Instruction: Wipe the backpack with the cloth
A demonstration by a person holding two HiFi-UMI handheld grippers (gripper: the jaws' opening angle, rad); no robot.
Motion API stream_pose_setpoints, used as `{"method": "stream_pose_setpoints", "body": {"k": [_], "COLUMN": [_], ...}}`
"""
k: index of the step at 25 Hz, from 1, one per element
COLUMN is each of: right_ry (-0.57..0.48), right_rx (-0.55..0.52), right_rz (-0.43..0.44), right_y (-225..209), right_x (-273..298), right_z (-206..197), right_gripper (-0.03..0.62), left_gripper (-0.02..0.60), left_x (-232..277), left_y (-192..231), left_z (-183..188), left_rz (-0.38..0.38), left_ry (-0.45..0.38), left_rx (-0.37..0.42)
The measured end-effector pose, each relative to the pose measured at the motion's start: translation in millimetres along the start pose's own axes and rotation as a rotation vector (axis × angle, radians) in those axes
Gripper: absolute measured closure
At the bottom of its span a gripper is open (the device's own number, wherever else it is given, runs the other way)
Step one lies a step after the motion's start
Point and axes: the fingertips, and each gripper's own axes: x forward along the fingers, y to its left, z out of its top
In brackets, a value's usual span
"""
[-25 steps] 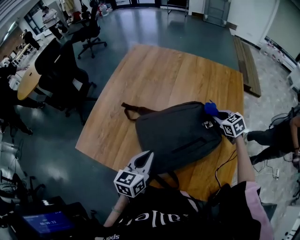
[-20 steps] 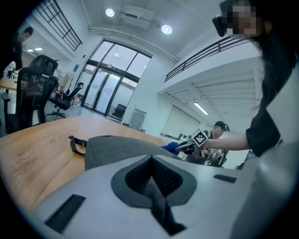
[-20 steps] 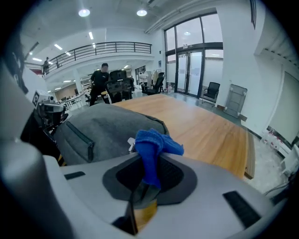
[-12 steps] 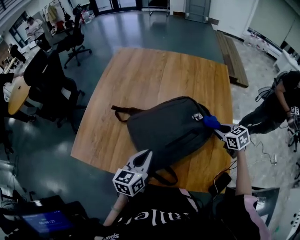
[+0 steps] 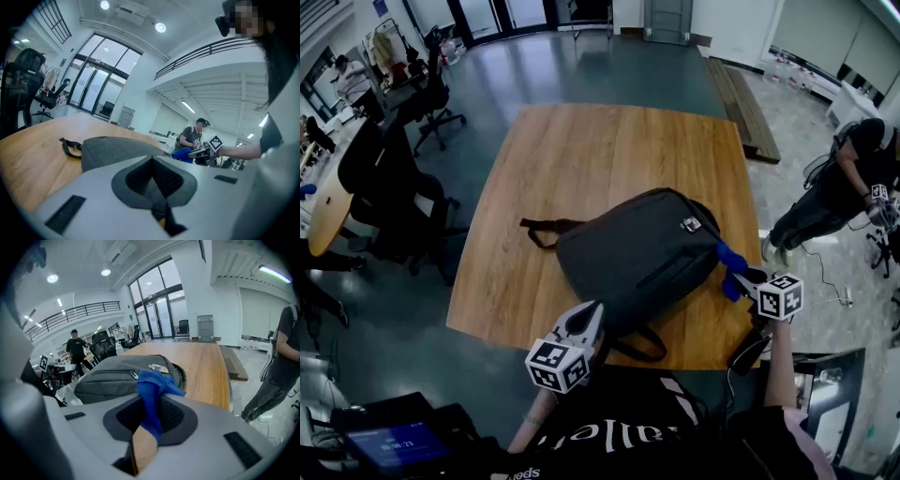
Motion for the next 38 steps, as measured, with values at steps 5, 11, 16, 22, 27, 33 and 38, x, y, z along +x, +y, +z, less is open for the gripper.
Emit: {"method": "stream_pose_setpoints", "body": {"k": [5, 11, 16, 22, 27, 33, 38], "right_ry": [-0.087, -0.225, -0.268, -0.332, -0.323, -0.37, -0.411], "right_rx": [-0.017, 0.004, 0.055, 0.187, 0.245, 0.26, 0.281], "right_rz": [-0.034, -0.024, -0.029, -0.058, -0.034, -0.026, 0.018], "right_y": [31, 108, 155, 198, 229, 238, 255], "right_x": [-19, -42, -49, -60, -63, -85, -110], "right_z": [18, 45, 32, -5, -42, -56, -82], "right_gripper": [0.528, 0.528, 0.528, 0.528, 0.528, 0.528, 0.528], "left_gripper": [0.583, 0.583, 0.583, 0.583, 0.583, 0.583, 0.583], "left_x": [-12, -37, -55, -70, -76, -90, -102], "left_y": [4, 18, 21, 6, -9, -32, -68], "left_z": [-7, -12, -31, -57, -71, -73, -81], "left_rz": [-0.039, -0.083, -0.123, -0.185, -0.213, -0.198, -0.168], "left_ry": [0.009, 0.034, 0.071, 0.117, 0.123, 0.106, 0.065], "left_rx": [0.013, 0.019, 0.002, -0.016, -0.015, 0.01, -0.022]}}
